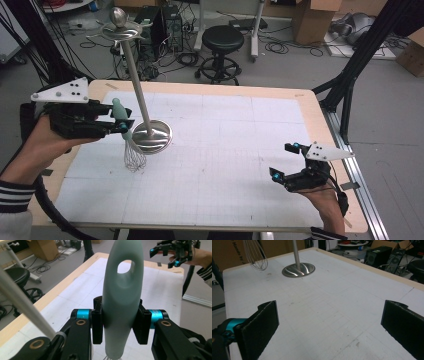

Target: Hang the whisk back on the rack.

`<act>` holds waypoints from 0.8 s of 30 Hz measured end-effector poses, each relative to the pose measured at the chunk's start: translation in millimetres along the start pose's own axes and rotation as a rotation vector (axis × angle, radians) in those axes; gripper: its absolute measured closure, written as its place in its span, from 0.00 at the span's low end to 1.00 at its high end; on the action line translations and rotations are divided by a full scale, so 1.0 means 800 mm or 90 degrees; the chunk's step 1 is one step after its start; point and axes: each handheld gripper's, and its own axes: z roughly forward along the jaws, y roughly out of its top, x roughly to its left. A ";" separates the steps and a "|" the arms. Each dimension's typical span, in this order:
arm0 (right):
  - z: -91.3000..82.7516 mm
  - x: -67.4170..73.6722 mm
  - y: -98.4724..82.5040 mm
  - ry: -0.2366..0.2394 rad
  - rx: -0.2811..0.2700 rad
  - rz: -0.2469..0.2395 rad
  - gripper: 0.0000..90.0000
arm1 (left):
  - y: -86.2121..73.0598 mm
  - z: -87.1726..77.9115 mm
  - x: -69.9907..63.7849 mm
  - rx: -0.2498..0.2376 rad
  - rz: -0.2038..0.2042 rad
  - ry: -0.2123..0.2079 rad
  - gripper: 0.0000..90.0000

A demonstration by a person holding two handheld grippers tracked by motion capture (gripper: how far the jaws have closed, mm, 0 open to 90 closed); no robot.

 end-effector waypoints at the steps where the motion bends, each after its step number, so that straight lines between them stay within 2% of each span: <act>1: 0.000 0.000 0.000 0.000 0.001 0.000 0.00 | 0.000 -0.002 0.002 0.001 -0.002 0.003 0.73; 13: 0.002 0.001 0.000 0.006 -0.001 -0.002 0.00 | 0.001 -0.019 0.021 0.004 -0.021 0.036 0.73; 24: -0.004 0.001 -0.001 0.004 -0.006 -0.003 0.00 | 0.012 -0.031 0.055 0.028 -0.028 0.064 0.74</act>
